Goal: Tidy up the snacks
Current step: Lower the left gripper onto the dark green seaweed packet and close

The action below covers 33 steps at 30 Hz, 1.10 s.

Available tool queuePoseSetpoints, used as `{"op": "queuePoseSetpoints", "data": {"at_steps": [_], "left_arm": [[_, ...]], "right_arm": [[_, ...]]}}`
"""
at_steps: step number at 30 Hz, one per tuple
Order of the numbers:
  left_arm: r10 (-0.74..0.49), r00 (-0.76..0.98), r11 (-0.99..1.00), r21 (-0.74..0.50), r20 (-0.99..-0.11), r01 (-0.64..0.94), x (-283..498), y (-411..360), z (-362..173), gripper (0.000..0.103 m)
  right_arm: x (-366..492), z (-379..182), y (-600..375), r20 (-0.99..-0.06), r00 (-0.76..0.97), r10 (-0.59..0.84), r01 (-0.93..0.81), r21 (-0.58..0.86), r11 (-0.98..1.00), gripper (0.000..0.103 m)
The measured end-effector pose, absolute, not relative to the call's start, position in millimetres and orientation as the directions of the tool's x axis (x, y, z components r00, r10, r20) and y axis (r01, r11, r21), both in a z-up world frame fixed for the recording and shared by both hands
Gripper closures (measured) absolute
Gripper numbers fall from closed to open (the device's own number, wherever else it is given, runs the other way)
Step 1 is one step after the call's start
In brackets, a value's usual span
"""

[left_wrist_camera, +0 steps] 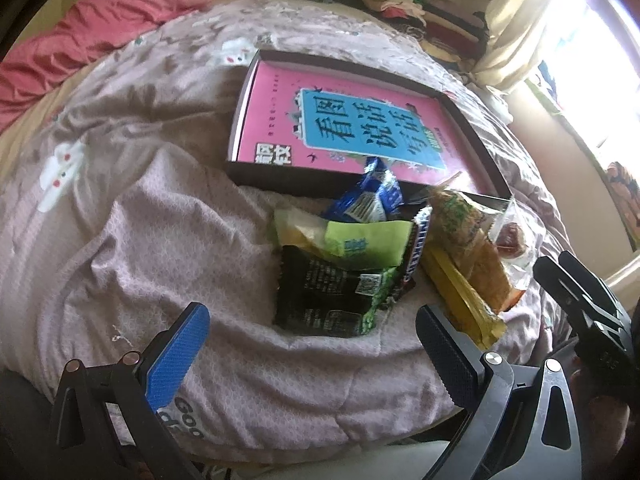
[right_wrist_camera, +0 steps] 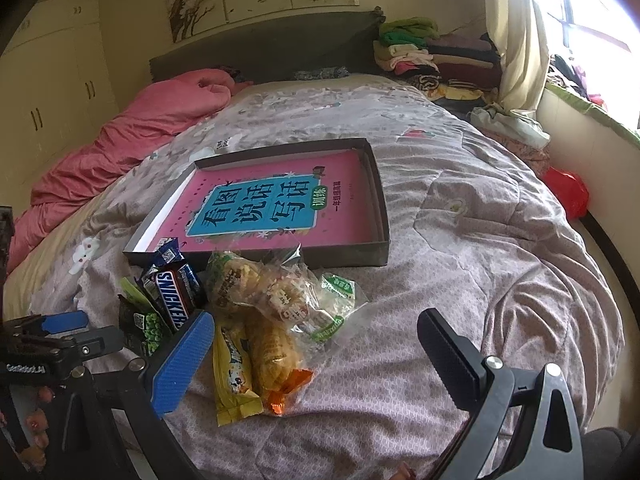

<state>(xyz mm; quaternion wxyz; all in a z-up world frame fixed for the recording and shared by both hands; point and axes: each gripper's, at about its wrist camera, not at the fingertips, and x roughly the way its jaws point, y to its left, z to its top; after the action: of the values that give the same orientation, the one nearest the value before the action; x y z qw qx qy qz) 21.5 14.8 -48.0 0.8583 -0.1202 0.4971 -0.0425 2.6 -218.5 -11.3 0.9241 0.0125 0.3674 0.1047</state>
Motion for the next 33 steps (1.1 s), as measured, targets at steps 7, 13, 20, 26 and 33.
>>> {"op": "queuePoseSetpoints", "data": {"at_steps": [7,13,20,26,33], "left_arm": [[-0.201,0.474,0.966,-0.253,-0.858,-0.047,34,15,-66,0.000],[-0.177,0.465,0.977,-0.213,-0.868,-0.025,43,8,-73,0.000],[-0.172,0.477,0.979,-0.204,-0.862,-0.016,45,9,-78,0.001],[-0.202,0.492,0.969,-0.247,-0.847,-0.026,47,17,-77,0.005],[-0.225,0.500,0.964,-0.264,-0.836,-0.007,45,17,-76,0.025]], "right_arm": [[11,-15,-223,-0.685,0.696,0.213,-0.186,0.114,0.976,0.000],[20,-20,-224,-0.697,0.686,0.208,-0.184,0.110,0.977,0.000],[29,-25,-221,-0.710,0.672,0.212,-0.219,0.083,0.972,0.012],[32,-29,-205,-0.718,0.661,0.216,-0.316,-0.006,0.949,0.037],[35,-29,-195,-0.714,0.651,0.259,-0.376,-0.006,0.927,0.064]]}}
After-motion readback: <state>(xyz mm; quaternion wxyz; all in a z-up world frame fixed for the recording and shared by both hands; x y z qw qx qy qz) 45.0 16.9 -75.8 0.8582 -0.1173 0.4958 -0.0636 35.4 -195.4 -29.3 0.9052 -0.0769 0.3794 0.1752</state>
